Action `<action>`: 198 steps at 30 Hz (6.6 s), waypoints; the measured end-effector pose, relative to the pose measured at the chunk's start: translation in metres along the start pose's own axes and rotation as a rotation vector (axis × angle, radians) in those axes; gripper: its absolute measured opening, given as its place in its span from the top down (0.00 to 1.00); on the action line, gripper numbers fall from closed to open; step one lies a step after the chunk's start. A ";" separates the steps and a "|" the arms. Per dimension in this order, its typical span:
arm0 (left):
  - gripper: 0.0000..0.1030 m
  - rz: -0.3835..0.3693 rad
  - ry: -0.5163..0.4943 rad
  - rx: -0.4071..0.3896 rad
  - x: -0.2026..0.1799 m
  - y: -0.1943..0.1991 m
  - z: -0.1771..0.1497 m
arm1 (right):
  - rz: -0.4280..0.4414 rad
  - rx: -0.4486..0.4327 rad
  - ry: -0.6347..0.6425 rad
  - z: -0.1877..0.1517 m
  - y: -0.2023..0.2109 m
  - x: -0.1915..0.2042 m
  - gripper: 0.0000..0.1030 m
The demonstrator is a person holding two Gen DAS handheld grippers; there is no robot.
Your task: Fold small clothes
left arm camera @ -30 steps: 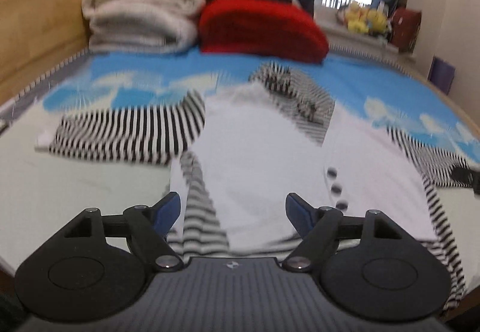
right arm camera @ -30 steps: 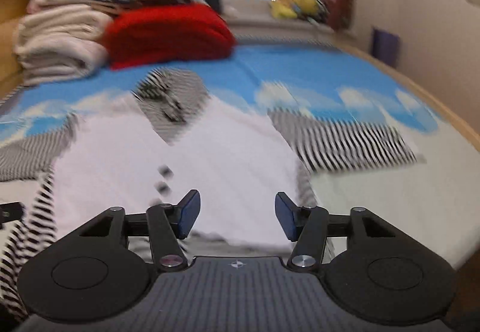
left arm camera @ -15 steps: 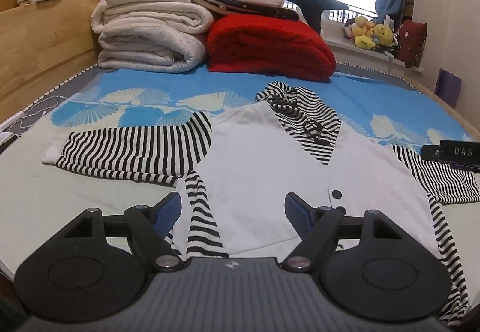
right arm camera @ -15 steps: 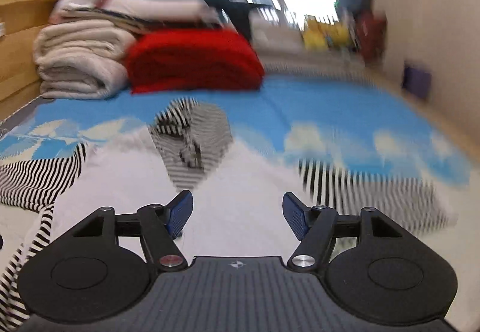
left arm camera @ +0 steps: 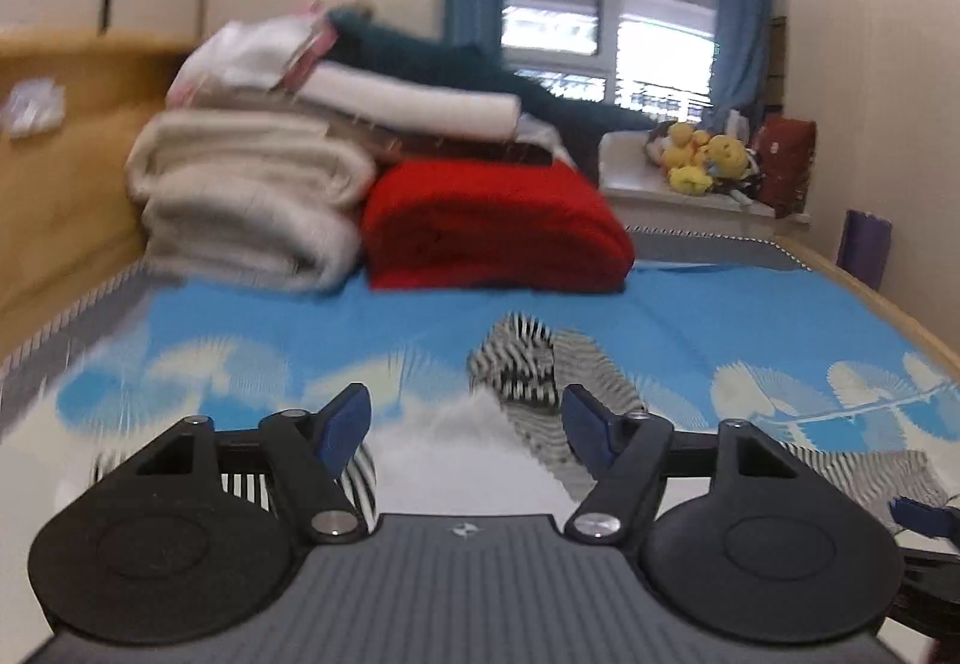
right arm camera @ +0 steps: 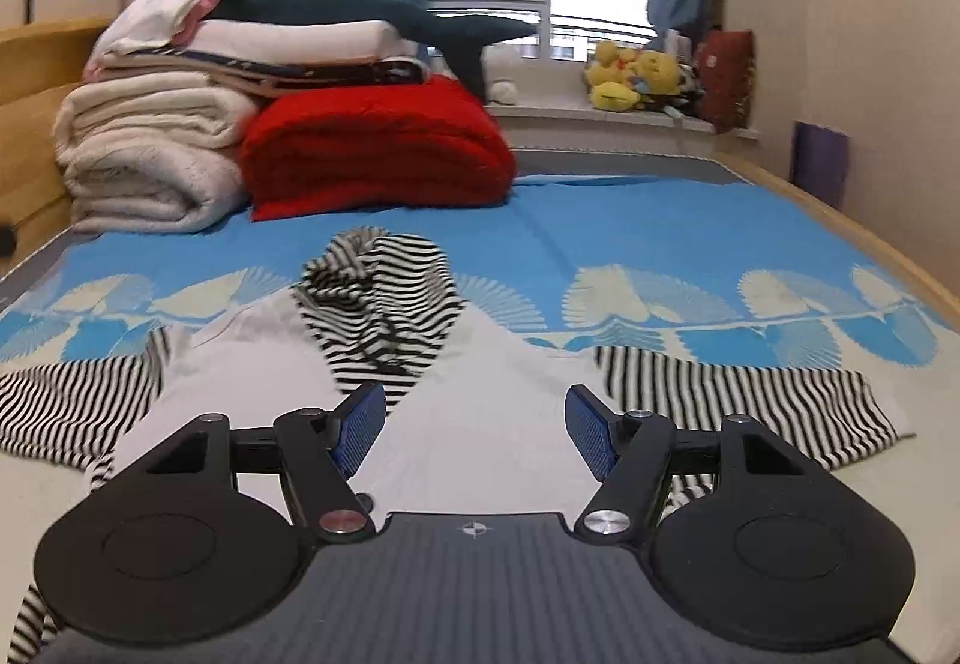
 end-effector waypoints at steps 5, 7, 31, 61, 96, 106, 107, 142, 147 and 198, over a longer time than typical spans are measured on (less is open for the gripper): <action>0.36 0.006 -0.097 -0.040 -0.005 -0.046 -0.003 | -0.046 0.000 -0.017 -0.001 0.000 -0.006 0.34; 0.36 0.008 -0.092 -0.030 0.002 -0.063 -0.018 | -0.058 0.003 -0.012 -0.002 -0.002 -0.005 0.34; 0.45 0.113 0.071 0.259 0.119 -0.174 -0.051 | 0.052 0.015 0.134 0.062 -0.061 0.060 0.57; 0.57 0.546 0.717 0.774 0.335 -0.253 -0.167 | 0.132 0.087 -0.086 0.056 -0.140 0.013 0.89; 0.75 -0.107 0.325 0.560 0.045 -0.174 -0.064 | 0.041 0.261 -0.435 -0.010 -0.136 -0.035 0.95; 0.75 -0.080 0.256 0.653 0.046 -0.208 -0.076 | -0.050 0.320 -0.841 -0.050 -0.171 -0.107 0.82; 0.75 -0.084 0.249 0.655 0.044 -0.211 -0.077 | -0.049 0.317 -0.852 -0.051 -0.175 -0.111 0.82; 0.75 -0.133 0.095 0.700 0.023 -0.223 -0.095 | 0.014 -0.062 -0.611 0.019 -0.161 -0.104 0.96; 0.75 -0.144 0.054 0.719 0.015 -0.225 -0.104 | -0.261 0.202 -0.725 -0.025 -0.179 -0.135 0.93; 0.67 -0.198 -0.117 0.666 -0.040 -0.196 -0.114 | -0.425 -0.065 -0.965 -0.088 -0.038 -0.421 0.74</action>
Point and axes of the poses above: each gripper's, at about its wrist camera, not at the fingertips, and y roughly against the way its jaws point, x to its left, z to its top, the point moved 4 cm from there along -y, roughly the way its jaws point, and after that the axes turned 15 degrees about z, right-handed, at the moved point
